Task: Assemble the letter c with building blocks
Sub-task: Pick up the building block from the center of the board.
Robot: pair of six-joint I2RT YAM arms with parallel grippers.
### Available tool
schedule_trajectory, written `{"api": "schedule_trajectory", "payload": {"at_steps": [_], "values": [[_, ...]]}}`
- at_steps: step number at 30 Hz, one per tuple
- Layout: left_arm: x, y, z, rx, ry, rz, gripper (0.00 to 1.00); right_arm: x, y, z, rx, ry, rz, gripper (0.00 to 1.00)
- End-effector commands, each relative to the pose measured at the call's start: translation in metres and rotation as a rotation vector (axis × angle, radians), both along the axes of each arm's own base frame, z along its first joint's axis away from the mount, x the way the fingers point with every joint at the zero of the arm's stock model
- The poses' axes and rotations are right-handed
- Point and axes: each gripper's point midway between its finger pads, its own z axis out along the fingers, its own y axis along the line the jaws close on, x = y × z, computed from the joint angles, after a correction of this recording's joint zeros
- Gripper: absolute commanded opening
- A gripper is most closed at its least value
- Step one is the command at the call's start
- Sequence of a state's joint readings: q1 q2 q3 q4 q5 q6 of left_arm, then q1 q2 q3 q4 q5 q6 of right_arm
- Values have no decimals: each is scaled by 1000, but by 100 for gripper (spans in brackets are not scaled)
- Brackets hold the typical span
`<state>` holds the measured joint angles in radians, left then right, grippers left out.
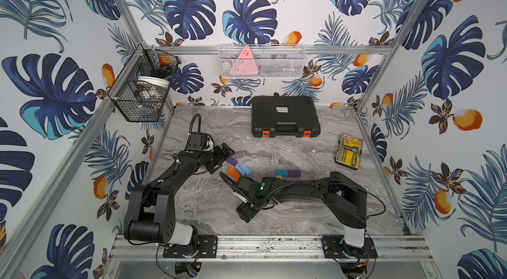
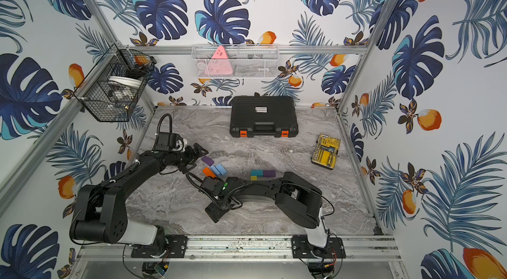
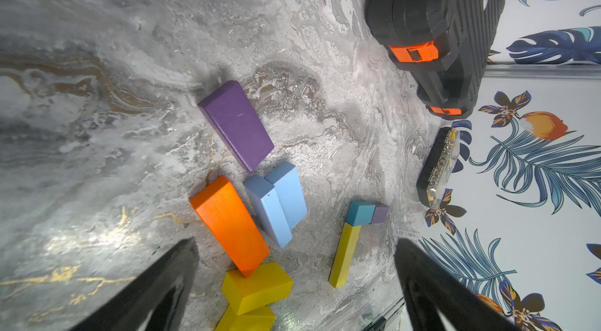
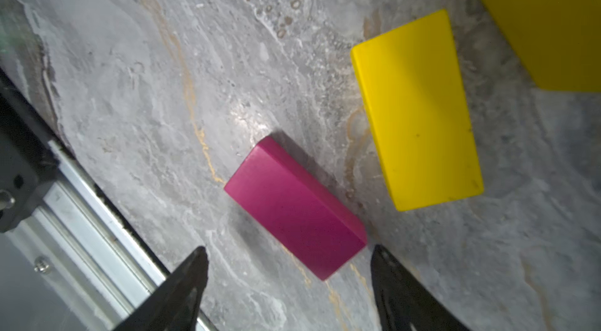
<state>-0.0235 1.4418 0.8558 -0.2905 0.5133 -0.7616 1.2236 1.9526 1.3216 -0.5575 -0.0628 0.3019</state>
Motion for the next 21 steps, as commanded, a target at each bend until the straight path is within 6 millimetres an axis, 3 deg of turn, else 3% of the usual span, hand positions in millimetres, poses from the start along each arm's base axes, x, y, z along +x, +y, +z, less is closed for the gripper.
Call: {"api": "schedule_trajectory", "payload": {"at_steps": [1,9,14,21], "values": [[3,-1,4,-13,-18,2,99,3,-2,0,-39,2,-55,84],[4,7,8,29,-20,29,99,9,-4,11,-72,30,-299,84],[5,32,9,82,-3,141,99,12,-11,7,-126,-6,-465,83],[10,67,2,62,20,296,99,5,-12,2,-189,-72,-517,84]]}}
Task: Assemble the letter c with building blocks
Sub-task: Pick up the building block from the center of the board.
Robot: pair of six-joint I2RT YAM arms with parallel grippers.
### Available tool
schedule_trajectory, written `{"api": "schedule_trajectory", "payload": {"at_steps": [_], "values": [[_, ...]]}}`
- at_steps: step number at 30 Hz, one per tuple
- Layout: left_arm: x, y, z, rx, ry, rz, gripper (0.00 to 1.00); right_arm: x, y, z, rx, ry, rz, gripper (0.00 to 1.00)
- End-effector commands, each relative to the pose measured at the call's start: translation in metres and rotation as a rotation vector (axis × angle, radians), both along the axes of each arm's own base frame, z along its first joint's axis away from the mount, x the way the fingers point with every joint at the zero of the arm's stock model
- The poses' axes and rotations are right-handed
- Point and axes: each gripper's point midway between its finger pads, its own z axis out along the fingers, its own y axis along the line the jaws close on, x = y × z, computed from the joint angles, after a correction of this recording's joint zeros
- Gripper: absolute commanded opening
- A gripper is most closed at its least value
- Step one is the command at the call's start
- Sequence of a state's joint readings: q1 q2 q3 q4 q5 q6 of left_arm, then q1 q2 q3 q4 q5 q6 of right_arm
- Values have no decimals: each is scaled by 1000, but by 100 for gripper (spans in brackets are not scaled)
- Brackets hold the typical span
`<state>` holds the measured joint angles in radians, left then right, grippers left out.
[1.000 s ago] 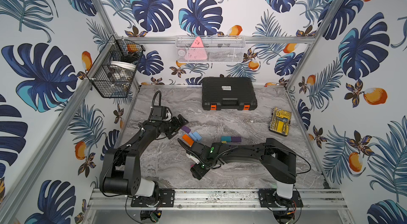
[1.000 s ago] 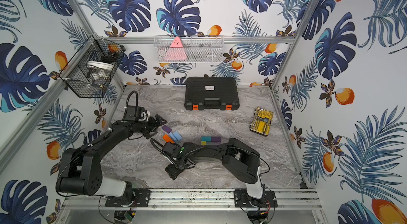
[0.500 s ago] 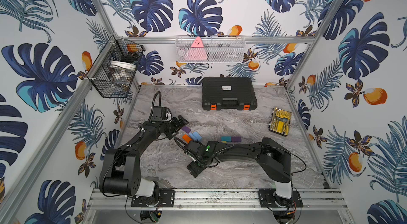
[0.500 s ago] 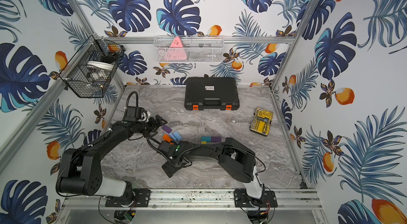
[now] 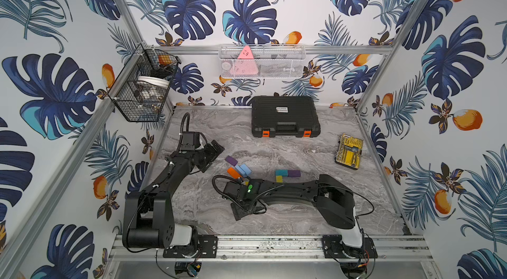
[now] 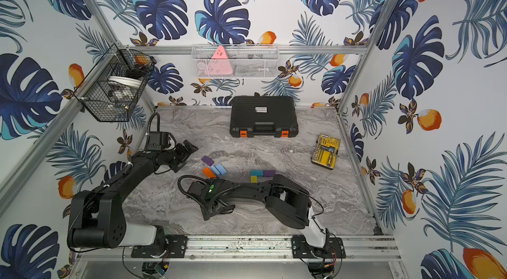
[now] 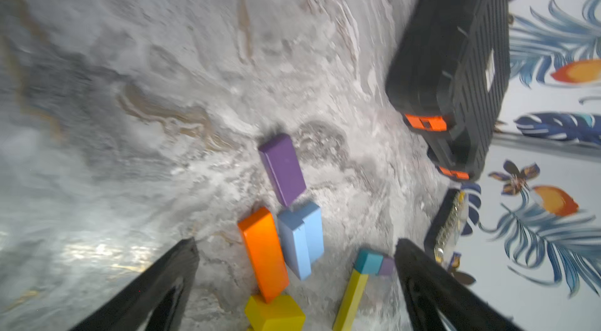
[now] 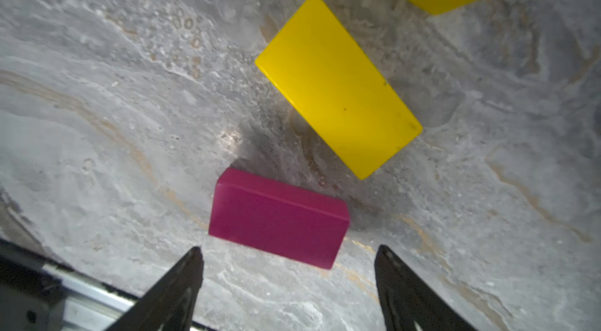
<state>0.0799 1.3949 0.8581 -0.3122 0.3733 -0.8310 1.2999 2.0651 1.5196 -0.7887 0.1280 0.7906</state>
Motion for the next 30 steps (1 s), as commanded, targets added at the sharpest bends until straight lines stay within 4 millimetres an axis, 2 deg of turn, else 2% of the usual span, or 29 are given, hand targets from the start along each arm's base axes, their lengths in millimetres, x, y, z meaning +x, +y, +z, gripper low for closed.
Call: {"api": "schedule_trajectory", "payload": {"at_steps": [1,17,30], "values": [[2,10,-4,-29,10,70,99,4,-11,1,-60,-38,-71,84],[2,22,-24,-111,18,93,99,4,9,-15,-79,-9,-71,84],[1,19,-28,-130,21,84,99,10,0,-18,-108,-27,-139,79]]}}
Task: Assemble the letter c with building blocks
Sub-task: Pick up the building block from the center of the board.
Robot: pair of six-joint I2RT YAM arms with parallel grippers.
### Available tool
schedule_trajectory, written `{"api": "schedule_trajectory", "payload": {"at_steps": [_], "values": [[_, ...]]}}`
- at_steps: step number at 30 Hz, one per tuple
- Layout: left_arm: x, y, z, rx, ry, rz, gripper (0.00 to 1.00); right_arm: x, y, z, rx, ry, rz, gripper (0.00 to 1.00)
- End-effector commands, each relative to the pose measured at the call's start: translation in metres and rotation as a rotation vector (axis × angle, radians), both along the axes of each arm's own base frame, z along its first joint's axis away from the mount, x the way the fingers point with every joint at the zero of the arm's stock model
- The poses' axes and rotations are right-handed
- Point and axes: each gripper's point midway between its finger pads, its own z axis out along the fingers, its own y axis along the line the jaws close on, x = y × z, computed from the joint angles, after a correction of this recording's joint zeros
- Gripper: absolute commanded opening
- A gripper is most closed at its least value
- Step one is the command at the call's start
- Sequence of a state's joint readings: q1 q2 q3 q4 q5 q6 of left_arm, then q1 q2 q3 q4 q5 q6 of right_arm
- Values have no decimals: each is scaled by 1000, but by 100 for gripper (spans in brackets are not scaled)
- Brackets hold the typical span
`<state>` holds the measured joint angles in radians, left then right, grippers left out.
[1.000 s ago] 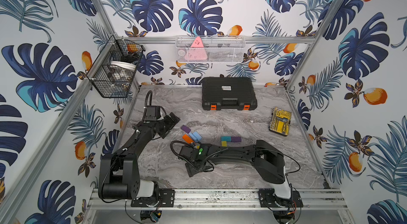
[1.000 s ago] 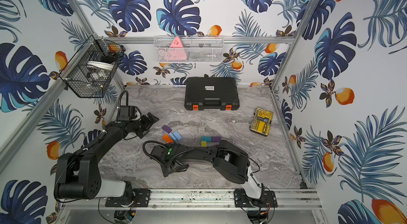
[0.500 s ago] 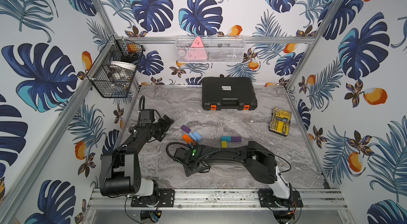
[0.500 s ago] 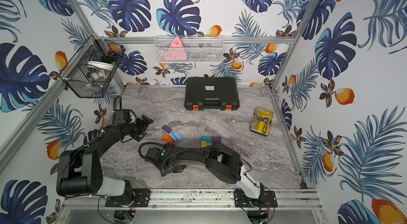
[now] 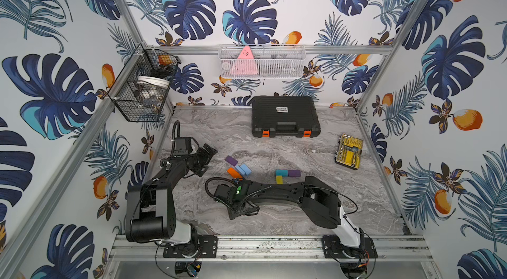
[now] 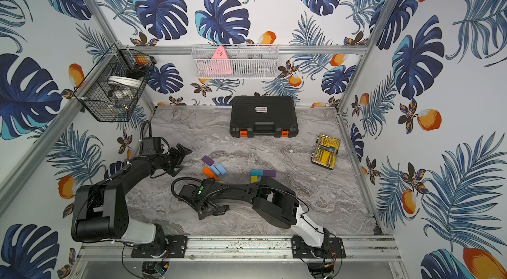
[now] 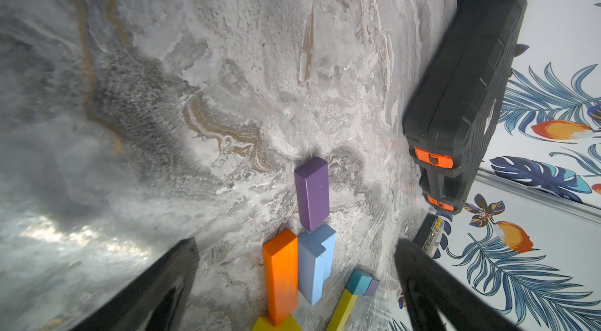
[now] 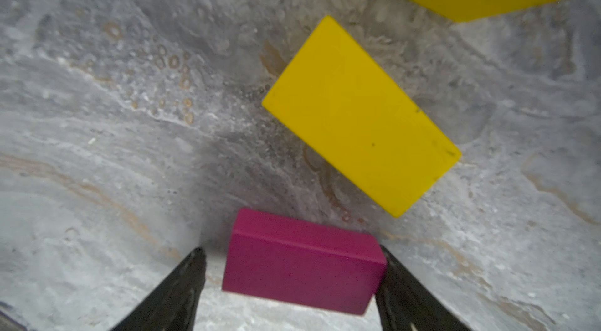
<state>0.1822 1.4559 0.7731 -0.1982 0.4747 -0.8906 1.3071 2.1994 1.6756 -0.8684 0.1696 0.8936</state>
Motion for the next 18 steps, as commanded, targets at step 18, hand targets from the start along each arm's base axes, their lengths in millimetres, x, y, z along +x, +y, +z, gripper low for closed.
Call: {"api": "schedule_trajectory", "payload": {"at_steps": [18], "values": [[-4,-7,5,-13,-32,-33,99,2,-28,1,-37,-11,-51,57]]}}
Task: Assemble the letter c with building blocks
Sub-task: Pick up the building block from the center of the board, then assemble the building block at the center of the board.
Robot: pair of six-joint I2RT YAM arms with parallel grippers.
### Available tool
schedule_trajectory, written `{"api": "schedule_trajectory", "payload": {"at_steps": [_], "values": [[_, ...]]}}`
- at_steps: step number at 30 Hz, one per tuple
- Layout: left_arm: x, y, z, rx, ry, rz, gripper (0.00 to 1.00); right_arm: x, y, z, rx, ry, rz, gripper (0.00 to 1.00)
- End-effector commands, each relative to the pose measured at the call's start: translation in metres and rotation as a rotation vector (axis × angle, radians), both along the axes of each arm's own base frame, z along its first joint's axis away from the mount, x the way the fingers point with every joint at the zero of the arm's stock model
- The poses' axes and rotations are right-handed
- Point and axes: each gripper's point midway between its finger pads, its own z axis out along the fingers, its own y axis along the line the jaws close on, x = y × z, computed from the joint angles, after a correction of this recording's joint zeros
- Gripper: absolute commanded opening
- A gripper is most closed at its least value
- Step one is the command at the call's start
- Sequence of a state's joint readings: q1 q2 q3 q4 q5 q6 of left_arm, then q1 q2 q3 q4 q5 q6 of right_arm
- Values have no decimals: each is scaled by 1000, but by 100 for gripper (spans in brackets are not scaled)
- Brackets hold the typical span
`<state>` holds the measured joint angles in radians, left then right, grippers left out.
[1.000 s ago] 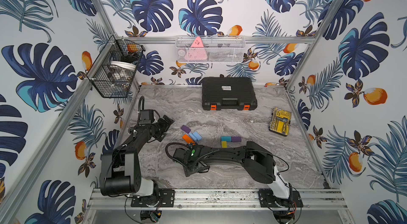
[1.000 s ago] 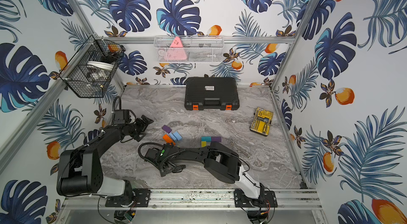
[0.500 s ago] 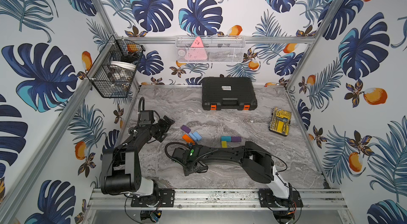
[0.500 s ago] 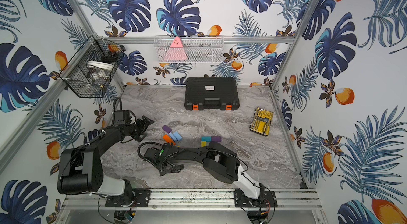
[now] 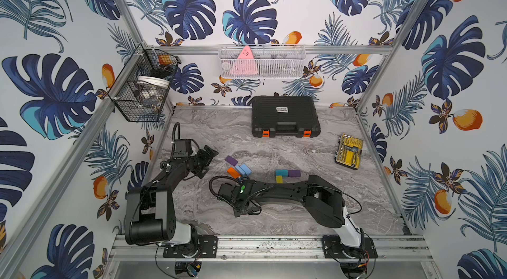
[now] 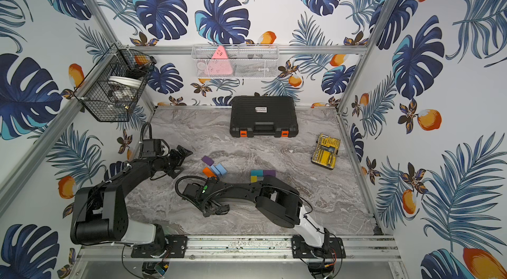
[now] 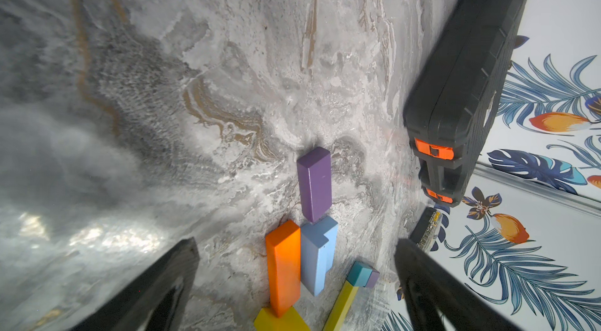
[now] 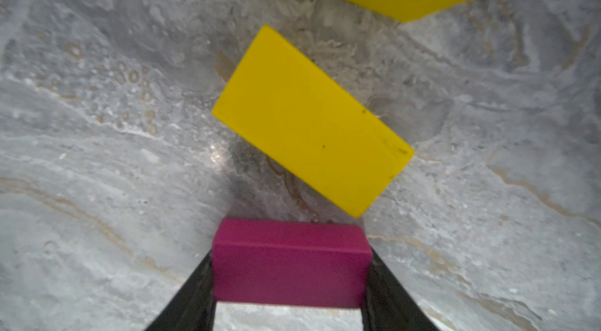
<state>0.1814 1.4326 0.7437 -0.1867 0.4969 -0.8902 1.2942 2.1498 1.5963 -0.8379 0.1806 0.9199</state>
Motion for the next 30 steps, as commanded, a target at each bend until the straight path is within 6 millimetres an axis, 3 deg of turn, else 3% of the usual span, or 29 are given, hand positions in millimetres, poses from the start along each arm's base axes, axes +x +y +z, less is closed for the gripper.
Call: {"api": "schedule_trajectory", "payload": {"at_steps": [1,8,14,19,22,30], "values": [[2,-3,5,4,-23,-26,99,-2,-15,3,-36,-3,-13,56],[0,-23,11,20,-34,-95,99,-4,-44,22,-19,-39,-36,56],[-6,-66,14,50,-39,-199,99,2,-94,33,-38,-81,-85,56],[-13,-98,16,78,-44,-252,99,13,-136,28,-23,-58,-153,56],[-17,-114,14,83,-41,-275,99,20,-150,27,-6,-50,-170,56],[-21,-147,14,128,-41,-324,99,27,-163,17,11,-22,-173,58]]}}
